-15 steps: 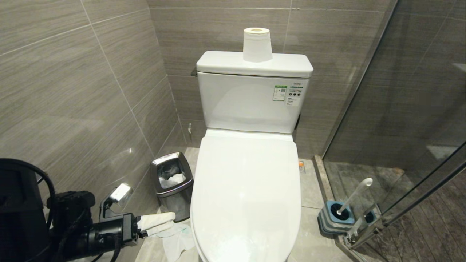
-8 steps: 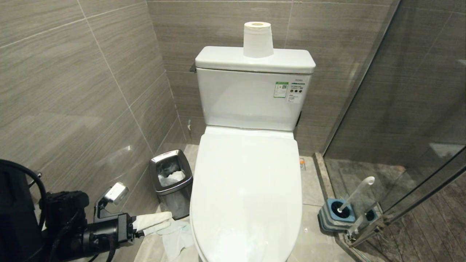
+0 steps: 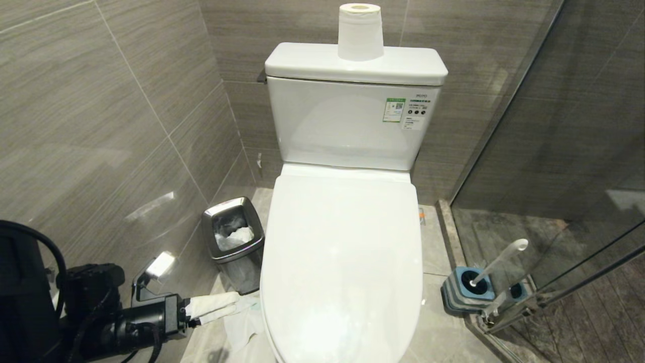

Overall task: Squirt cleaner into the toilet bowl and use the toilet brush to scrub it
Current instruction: Use the left hand to lift the toilet lid slightly

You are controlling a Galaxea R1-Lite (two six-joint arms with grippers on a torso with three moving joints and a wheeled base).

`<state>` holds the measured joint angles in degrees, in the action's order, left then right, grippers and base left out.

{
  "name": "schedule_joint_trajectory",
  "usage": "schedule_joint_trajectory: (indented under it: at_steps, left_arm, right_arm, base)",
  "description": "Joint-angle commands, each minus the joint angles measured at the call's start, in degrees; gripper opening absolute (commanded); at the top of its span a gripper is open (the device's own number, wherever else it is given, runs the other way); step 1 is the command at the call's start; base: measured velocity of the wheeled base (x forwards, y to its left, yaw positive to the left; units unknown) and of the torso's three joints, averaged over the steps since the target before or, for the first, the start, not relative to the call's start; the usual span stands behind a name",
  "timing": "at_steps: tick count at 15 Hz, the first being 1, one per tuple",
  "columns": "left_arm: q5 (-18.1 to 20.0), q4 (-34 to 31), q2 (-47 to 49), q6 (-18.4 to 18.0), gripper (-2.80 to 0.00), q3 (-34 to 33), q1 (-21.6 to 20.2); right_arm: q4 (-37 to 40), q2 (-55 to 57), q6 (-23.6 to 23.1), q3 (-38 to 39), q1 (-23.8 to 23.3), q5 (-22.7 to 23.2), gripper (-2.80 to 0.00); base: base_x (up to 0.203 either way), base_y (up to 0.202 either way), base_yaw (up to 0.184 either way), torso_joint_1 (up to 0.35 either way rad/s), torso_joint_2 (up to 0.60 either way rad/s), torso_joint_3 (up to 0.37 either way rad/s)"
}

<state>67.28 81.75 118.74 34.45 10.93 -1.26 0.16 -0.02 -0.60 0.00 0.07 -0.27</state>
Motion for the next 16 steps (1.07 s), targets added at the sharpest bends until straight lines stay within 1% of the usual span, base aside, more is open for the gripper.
schedule_joint_trajectory:
  at_steps: [1, 7, 9, 13, 14, 15, 16]
  left_arm:
    - [0.23, 0.51, 1.63, -0.2, 0.0, -0.03, -0.05]
    - [0.57, 0.53, 2.11, -0.18, 0.0, -0.5, -0.36]
    - [0.75, 0.57, 1.93, -0.07, 0.0, -0.9, -0.92]
    - [1.05, 0.53, 2.57, 0.03, 0.0, -4.54, -2.62]
    - [2.19, 0.55, 3.15, -0.05, 0.0, -4.61, -3.24]
    - [4.41, 0.59, 3.33, -0.56, 0.0, -4.7, -4.14]
    - [5.68, 0.71, 3.67, -1.81, 0.0, -5.33, -4.64]
  right_arm:
    - [-0.02, -0.04, -0.02, 0.09, 0.01, 0.0, -2.8]
    - [0.02, -0.03, -0.02, 0.09, 0.01, 0.0, -2.8]
    - [0.02, -0.03, -0.02, 0.09, 0.01, 0.0, -2.8]
    - [0.02, -0.01, -0.02, 0.09, 0.01, 0.0, -2.8]
    - [0.02, 0.02, -0.02, 0.09, 0.01, 0.0, -2.8]
    - [0.02, 0.02, -0.02, 0.09, 0.01, 0.0, -2.8]
    - [0.02, 0.02, -0.02, 0.09, 0.01, 0.0, -2.8]
  base:
    - [0.0, 0.0, 0.0, 0.002, 0.0, -0.188]
    - [0.0, 0.0, 0.0, 0.003, 0.01, -0.179]
    - [0.0, 0.0, 0.0, 0.004, 0.0, -0.044]
    - [0.0, 0.0, 0.0, 0.0, 0.0, 0.0]
    - [0.0, 0.0, 0.0, 0.0, 0.0, 0.0]
    - [0.0, 0.0, 0.0, 0.0, 0.0, 0.0]
    - [0.0, 0.0, 0.0, 0.0, 0.0, 0.0]
